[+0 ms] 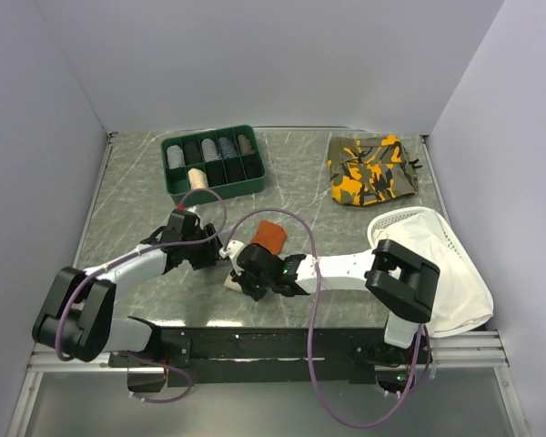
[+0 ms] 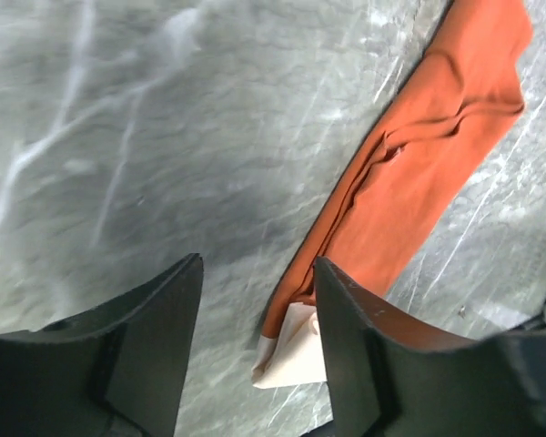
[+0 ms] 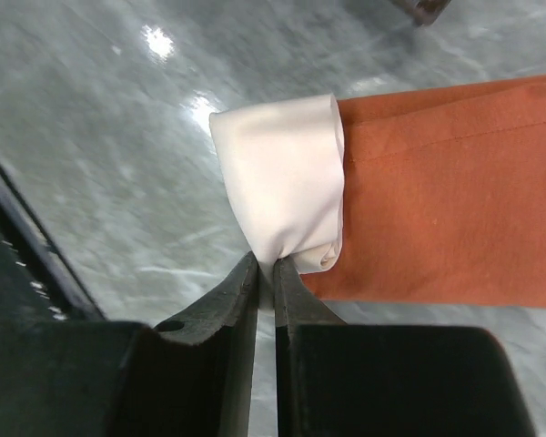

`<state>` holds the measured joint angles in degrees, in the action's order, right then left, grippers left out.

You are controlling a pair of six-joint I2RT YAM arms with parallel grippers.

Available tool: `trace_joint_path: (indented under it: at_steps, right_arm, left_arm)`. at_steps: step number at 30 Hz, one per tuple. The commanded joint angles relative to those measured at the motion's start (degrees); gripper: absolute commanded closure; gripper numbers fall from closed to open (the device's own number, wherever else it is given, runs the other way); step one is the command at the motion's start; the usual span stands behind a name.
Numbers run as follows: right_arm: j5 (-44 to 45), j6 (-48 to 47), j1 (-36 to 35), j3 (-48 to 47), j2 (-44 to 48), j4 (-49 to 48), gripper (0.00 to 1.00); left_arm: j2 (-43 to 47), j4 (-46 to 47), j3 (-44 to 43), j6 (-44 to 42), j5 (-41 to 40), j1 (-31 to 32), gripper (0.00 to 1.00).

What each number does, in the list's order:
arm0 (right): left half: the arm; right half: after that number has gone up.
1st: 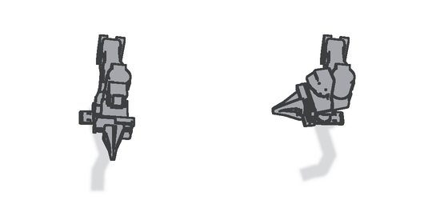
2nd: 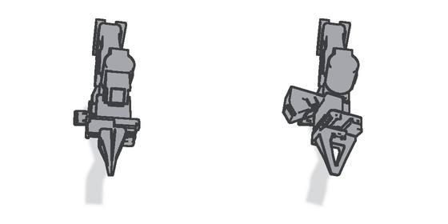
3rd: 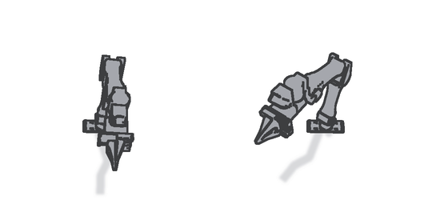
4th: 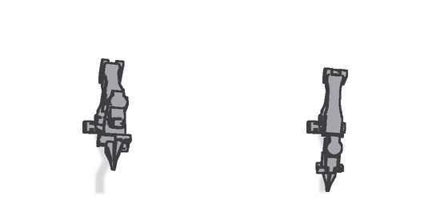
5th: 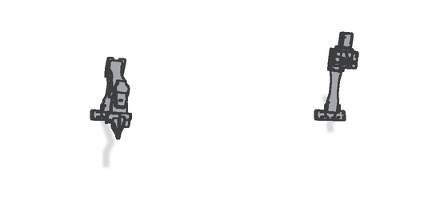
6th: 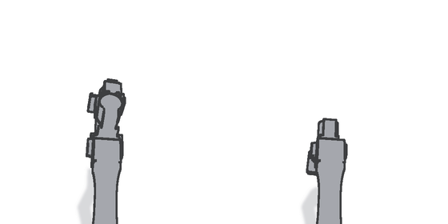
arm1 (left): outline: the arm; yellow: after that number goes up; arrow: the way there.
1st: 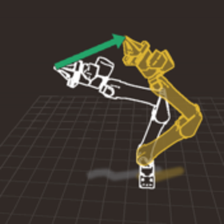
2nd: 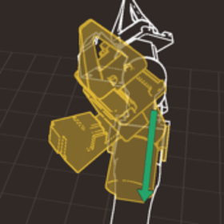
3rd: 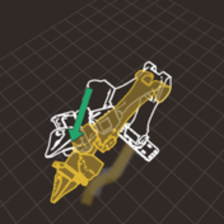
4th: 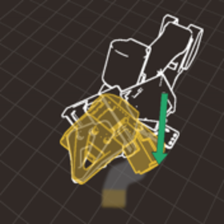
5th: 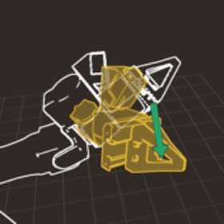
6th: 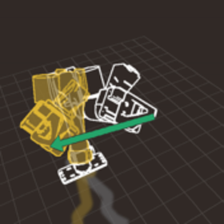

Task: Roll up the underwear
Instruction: Roll the underwear to the center of the board.

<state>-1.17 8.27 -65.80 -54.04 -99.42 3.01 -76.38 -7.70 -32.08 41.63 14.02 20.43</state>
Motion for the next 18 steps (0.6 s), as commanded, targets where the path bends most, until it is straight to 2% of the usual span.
trace_joint_path:
  at_steps: [1, 9, 15, 18]
  right_arm:
    - [-4.54, 7.27, -0.47, -0.28, -1.83, -0.72, 0.97]
    - [-7.71, 17.56, 1.81, 4.29, 0.53, -5.20, 1.00]
    - [-9.90, 24.41, 4.54, 9.03, 3.70, -10.28, 1.00]
    - [-13.85, 27.58, 6.56, 11.76, 4.76, -14.68, 1.00]
  left_arm:
    - [5.44, -4.07, 0.87, 1.53, -5.49, -0.12, 0.40]
    - [9.84, -5.04, 1.58, 2.41, -6.82, -0.21, 0.39]
    - [9.93, -3.73, 1.75, 2.06, -4.53, -0.21, 0.39]
    - [10.46, -2.58, 2.54, 1.70, -2.78, -0.21, 0.39]
